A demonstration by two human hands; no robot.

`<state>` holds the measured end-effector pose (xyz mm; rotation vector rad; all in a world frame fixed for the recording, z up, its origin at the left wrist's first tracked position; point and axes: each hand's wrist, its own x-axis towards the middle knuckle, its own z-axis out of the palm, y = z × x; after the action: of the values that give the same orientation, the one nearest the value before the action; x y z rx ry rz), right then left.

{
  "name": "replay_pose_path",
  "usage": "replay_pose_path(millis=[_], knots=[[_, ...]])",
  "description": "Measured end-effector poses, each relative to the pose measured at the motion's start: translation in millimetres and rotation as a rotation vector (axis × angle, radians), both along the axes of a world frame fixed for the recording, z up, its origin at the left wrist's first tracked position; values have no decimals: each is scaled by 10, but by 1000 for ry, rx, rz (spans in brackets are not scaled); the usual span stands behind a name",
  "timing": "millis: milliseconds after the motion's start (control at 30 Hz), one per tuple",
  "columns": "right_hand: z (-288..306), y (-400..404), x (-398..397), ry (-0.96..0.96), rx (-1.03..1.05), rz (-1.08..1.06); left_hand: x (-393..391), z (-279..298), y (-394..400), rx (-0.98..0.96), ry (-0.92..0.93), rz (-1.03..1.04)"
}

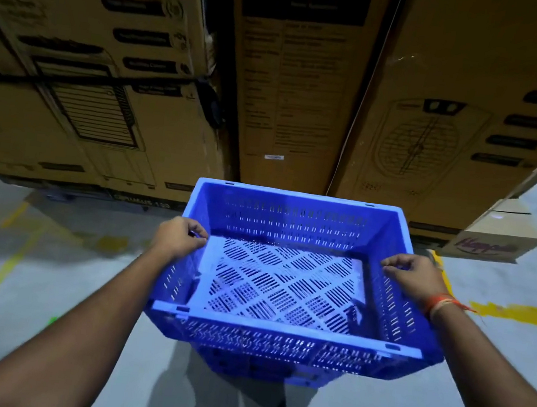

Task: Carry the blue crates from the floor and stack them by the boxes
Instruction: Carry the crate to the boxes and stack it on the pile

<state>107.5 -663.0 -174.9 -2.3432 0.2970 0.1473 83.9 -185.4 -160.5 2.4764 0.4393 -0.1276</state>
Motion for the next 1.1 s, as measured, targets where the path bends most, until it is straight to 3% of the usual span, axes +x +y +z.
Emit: replay_pose_path(millis=[467, 1100], knots=[[122, 137, 625, 21, -192, 47, 482, -62, -17, -4, -7, 30], [175, 204, 350, 15, -245, 33, 240, -125, -51, 30, -21, 72]])
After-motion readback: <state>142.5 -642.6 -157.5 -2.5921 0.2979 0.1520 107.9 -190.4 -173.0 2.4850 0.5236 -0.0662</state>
